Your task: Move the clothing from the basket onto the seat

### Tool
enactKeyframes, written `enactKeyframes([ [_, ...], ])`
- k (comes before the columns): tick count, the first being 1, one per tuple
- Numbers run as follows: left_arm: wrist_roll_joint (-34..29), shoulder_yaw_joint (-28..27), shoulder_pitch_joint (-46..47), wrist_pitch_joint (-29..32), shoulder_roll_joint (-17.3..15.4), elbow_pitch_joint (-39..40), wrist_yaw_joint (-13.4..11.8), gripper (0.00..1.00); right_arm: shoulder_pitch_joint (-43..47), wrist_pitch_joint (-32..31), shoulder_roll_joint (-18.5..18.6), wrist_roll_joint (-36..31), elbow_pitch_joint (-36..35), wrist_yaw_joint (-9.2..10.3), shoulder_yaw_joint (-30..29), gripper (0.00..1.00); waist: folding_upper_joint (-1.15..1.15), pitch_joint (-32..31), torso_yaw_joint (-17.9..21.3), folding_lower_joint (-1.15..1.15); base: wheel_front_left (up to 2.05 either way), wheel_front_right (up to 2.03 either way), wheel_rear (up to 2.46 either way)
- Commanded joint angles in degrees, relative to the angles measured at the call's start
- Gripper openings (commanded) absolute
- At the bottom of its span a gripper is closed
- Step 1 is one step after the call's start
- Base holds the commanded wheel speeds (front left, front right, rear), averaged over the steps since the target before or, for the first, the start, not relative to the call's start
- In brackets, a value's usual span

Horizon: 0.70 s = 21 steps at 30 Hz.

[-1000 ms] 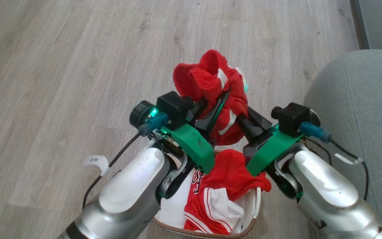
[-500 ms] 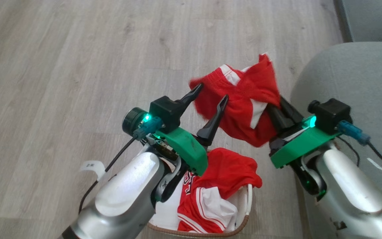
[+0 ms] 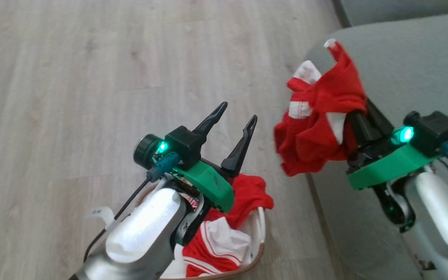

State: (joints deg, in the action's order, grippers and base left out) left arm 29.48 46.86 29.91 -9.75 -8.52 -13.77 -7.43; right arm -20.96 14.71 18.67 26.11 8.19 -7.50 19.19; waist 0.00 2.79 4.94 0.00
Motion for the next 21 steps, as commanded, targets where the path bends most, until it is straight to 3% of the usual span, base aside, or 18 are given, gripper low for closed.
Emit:
enactKeyframes([
  [1, -0.55, -2.0, 1.35, -0.78, -1.06, 1.65, -0.34, 1.0, -0.32, 0.29, 0.97, -0.56, -2.69, 0.01, -0.27, 0.0, 0.0, 0.81, 3.38, 0.0, 0.0, 0.0, 0.0],
  [12, -2.12, -1.63, 1.91, -2.67, -2.15, 0.24, -0.49, 1.0, 3.41, 0.29, 2.64, -0.23, -7.13, 0.01, -3.64, 0.0, 0.0, 2.22, 14.62, 0.0, 0.0, 0.0, 0.0],
  [21, -1.86, -1.56, 2.6, -3.25, -1.76, -1.25, -0.08, 1.0, 5.27, 0.29, 1.96, -0.04, -9.17, 0.01, -5.32, 0.0, 0.0, 2.81, 20.37, 0.0, 0.0, 0.0, 0.0],
])
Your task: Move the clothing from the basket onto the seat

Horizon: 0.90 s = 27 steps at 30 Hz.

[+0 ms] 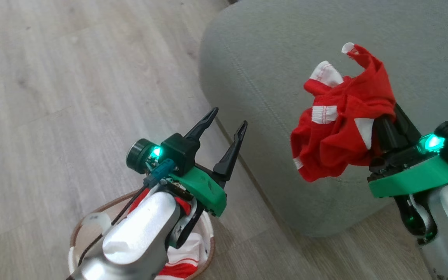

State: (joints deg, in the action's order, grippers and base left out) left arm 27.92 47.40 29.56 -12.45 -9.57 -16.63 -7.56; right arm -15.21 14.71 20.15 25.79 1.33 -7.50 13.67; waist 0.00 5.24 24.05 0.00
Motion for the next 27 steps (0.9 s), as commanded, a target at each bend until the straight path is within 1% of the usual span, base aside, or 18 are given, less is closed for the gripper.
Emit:
enactKeyframes([
  [1, -0.2, -2.16, 2.97, -0.62, -0.65, 1.45, 0.06, 1.0, -0.37, 0.29, 0.46, 0.23, -2.62, 0.01, 0.12, 0.0, 0.0, 0.48, 1.94, 0.0, 0.0, 0.0, 0.0],
  [7, -0.24, -1.95, 3.51, -0.8, -0.46, 0.51, 0.07, 1.0, -0.12, 0.29, 0.82, 0.52, -3.75, 0.01, -0.67, 0.0, 0.0, 1.47, 4.81, 0.0, 0.0, 0.0, 0.0],
  [12, -0.28, -1.71, 4.27, -0.74, -0.31, 0.01, 0.13, 1.0, -0.65, 0.29, 0.99, 0.94, -3.69, 0.01, -1.45, 0.0, 0.0, 2.17, 5.84, 0.0, 0.0, 0.0, 0.0],
  [19, -0.59, -1.29, 5.38, -0.44, -0.18, -0.03, -0.04, 1.0, -4.42, 0.29, 2.15, 1.51, -1.59, 0.01, -2.12, 0.0, 0.0, 4.21, 5.91, 0.0, 0.0, 0.0, 0.0],
  [23, -1.12, -0.91, 6.38, 0.02, 0.09, 0.38, -0.44, 1.0, -8.91, 0.29, 3.06, 2.86, 1.16, 0.01, -2.71, 0.0, 0.0, 6.36, 5.19, 0.0, 0.0, 0.0, 0.0],
  [27, -1.87, -0.29, 7.96, 1.24, 0.22, 0.64, -0.67, 1.0, -14.83, 0.29, 5.41, 5.0, 4.93, 0.01, -1.92, 0.0, 0.0, 9.61, 4.05, 0.0, 0.0, 0.0, 0.0],
])
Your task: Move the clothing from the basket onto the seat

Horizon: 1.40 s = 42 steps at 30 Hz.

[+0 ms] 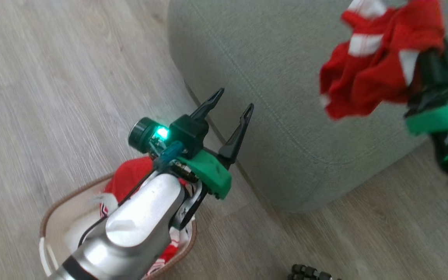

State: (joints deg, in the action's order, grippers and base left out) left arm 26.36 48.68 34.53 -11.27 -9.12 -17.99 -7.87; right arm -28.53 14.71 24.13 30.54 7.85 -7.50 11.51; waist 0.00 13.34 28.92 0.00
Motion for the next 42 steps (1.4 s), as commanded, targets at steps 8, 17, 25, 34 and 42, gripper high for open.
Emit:
enactKeyframes([
  [8, -2.72, 0.37, 7.81, 2.87, 0.78, 2.41, -0.41, 1.0, -13.34, 0.29, 5.59, 5.78, 6.27, 0.01, -0.08, 0.0, 0.0, 9.42, -3.62, 0.0, 0.0, 0.0, 0.0],
  [17, -5.11, 2.55, 13.74, 5.07, 2.98, 1.41, -0.05, 1.0, -23.42, 0.29, 11.94, 11.32, 15.74, 0.01, 1.98, 0.0, 0.0, 17.84, -7.2, 0.0, 0.0, 0.0, 0.0],
  [25, -6.34, 4.27, 17.84, 5.76, 4.82, -0.19, -0.66, 1.0, -32.83, 0.29, 20.77, 17.35, 28.04, 0.01, 13.33, 0.0, 0.0, 24.11, -11.67, 0.0, 0.0, 0.0, 0.0],
  [34, -6.61, 4.94, 19.35, 5.4, 5.36, -0.78, -1.77, 1.0, -36.54, -3.84, 24.71, 27.32, 35.85, 0.01, 27.02, 0.0, 0.0, 26.75, -13.92, 0.0, 0.0, 0.0, 0.0],
  [42, -6.06, 5.04, 19.52, 5.09, 5.3, -1.47, -2.07, 1.0, -38.62, -14.68, 26.55, 37.04, 37.0, 0.01, 38.44, 0.0, 0.0, 26.3, -13.99, 0.0, 0.0, 0.0, 0.0],
])
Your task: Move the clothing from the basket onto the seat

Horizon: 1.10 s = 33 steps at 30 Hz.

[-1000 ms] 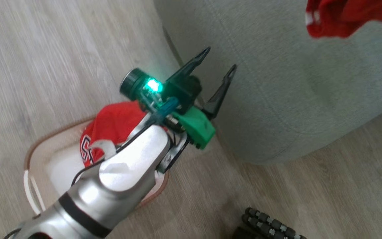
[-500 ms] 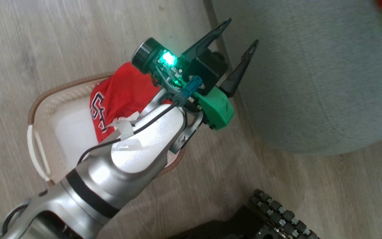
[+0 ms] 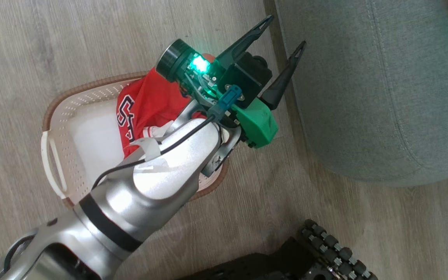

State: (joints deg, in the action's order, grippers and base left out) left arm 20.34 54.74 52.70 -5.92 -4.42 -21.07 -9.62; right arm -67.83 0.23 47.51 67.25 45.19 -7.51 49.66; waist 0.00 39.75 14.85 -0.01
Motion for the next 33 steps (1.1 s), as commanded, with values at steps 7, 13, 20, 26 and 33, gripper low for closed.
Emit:
enactKeyframes([
  [7, 0.81, -0.96, 0.93, -0.54, 0.39, 1.0, -0.24, 1.0, -0.72, -1.85, 4.49, 4.95, -0.17, 0.02, 6.32, 1.0, 0.0, -2.19, 0.17, 0.01, 0.0, 0.0, 0.0],
  [13, 2.06, -1.05, -0.53, -1.48, 0.02, 0.35, -0.04, 1.0, -0.21, -1.61, 4.57, 6.78, 0.98, 0.02, 11.32, 1.0, 0.0, -6.68, -0.04, 0.01, 0.0, 0.0, 0.0],
  [20, 4.14, -2.11, -3.6, -2.92, -1.37, 0.59, -0.35, 1.0, 0.65, 0.88, 5.54, 7.6, -1.29, 0.02, 15.87, 1.0, 0.0, -12.72, -0.09, 0.01, 0.0, 0.0, 0.0],
  [26, 6.34, -3.39, -7.39, -4.73, -2.94, 1.7, -0.87, 1.0, 1.57, 6.3, 8.04, 9.41, -5.62, 0.02, 18.3, 1.0, 0.0, -18.39, -0.73, 0.01, 0.0, 0.0, 0.0],
  [33, 7.67, -4.95, -10.04, -6.14, -4.62, 4.01, -2.02, 1.0, 2.71, 13.43, 12.04, 12.17, -11.4, 0.02, 17.47, 1.0, 0.0, -21.98, -3.38, 0.01, 0.0, 0.0, 0.0],
])
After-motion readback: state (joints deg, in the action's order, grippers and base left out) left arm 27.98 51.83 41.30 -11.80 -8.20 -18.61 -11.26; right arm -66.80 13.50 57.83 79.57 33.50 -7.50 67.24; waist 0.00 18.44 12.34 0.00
